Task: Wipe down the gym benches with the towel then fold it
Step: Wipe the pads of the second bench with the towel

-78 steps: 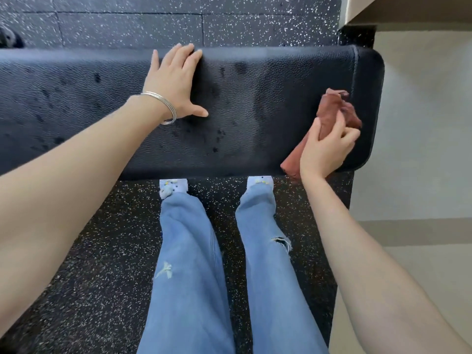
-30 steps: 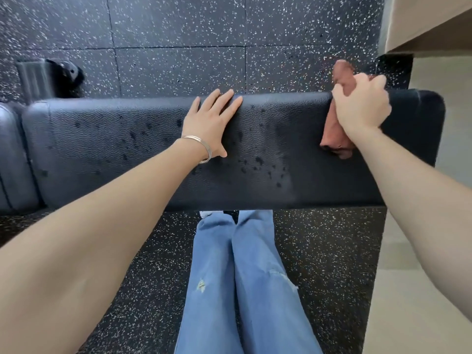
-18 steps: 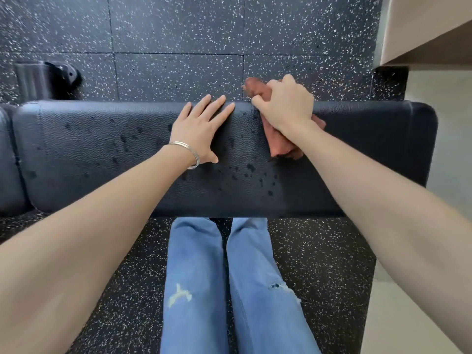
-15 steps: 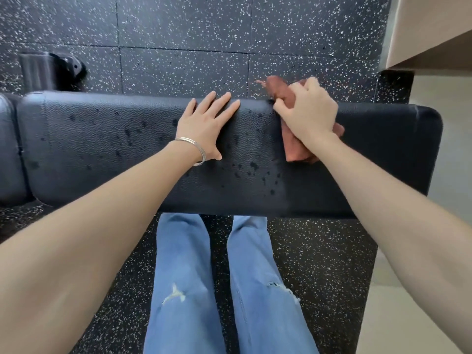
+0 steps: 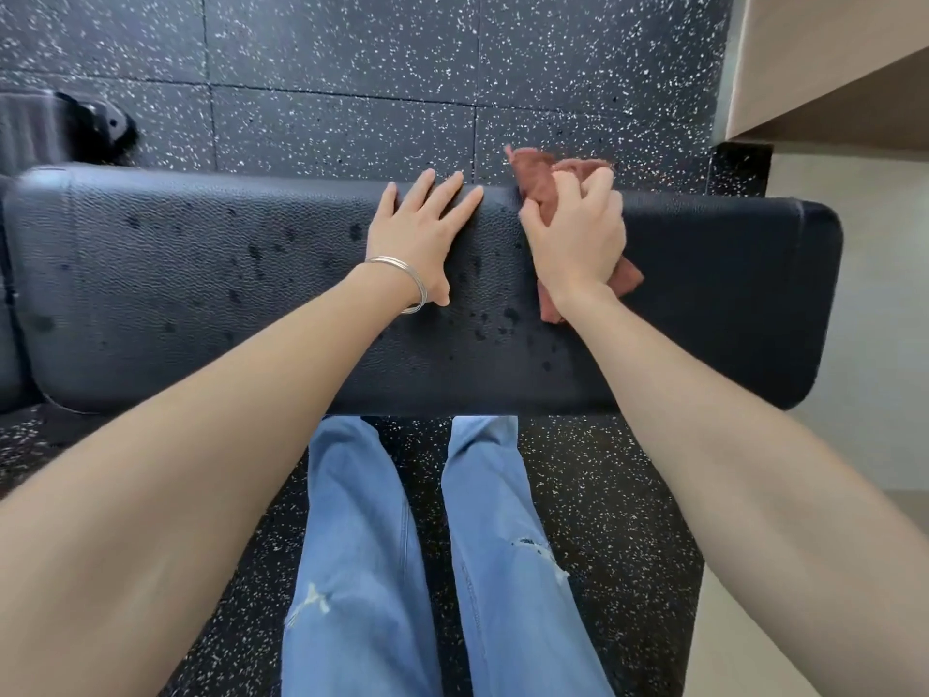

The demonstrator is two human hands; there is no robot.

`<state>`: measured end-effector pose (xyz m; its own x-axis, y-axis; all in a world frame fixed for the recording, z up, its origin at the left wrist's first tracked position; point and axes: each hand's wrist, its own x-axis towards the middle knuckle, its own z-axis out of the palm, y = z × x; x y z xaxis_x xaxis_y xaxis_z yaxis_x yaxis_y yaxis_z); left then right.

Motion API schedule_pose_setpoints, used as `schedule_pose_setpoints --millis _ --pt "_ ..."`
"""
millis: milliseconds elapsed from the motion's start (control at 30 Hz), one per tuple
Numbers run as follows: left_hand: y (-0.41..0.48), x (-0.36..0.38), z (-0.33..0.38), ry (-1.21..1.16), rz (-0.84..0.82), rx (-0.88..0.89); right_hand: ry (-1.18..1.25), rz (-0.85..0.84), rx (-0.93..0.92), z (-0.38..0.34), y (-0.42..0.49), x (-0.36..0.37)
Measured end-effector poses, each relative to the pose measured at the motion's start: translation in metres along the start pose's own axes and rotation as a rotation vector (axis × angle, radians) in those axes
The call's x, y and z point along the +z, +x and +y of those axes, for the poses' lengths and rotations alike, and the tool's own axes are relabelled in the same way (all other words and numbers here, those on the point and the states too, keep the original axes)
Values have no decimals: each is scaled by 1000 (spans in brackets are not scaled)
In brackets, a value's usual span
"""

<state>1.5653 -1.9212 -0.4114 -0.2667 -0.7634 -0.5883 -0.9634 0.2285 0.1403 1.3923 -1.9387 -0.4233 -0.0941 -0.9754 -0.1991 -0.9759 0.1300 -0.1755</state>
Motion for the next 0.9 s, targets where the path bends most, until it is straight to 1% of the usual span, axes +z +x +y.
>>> schedule_pose_setpoints --millis 100,167,200,300,333,367,433,600,667,733,767,800,900 --pt "-7 0 -14 15 7 17 61 -55 -123 -6 0 0" --pt "-17 1 -33 13 20 9 48 -36 -115 13 0 -3" --pt "-23 1 -44 8 22 -7 51 -2 -55 22 -2 -3" --pt "-35 4 -80 -1 1 -42 144 127 275 18 -13 3" --pt "-37 4 -88 1 -11 -31 147 156 347 7 -15 7" --pt "-38 5 -94 4 -19 -12 137 172 377 -7 -16 11" --pt "-39 6 -101 10 -14 22 122 165 312 -38 -17 16" --pt "-43 6 -106 16 -12 52 11 46 -101 -108 -45 34" --pt "-45 4 -107 15 -19 49 3 16 -195 -109 -51 31" --pt "-48 4 -107 18 -27 47 -15 -7 -256 -91 -44 21" --pt "-49 4 -106 18 -31 46 -25 -9 -235 -76 -39 17" --pt "-49 6 -105 16 -32 44 -30 2 -152 -59 -32 13" --pt "-48 13 -103 5 -1 24 15 89 308 -15 -15 2"
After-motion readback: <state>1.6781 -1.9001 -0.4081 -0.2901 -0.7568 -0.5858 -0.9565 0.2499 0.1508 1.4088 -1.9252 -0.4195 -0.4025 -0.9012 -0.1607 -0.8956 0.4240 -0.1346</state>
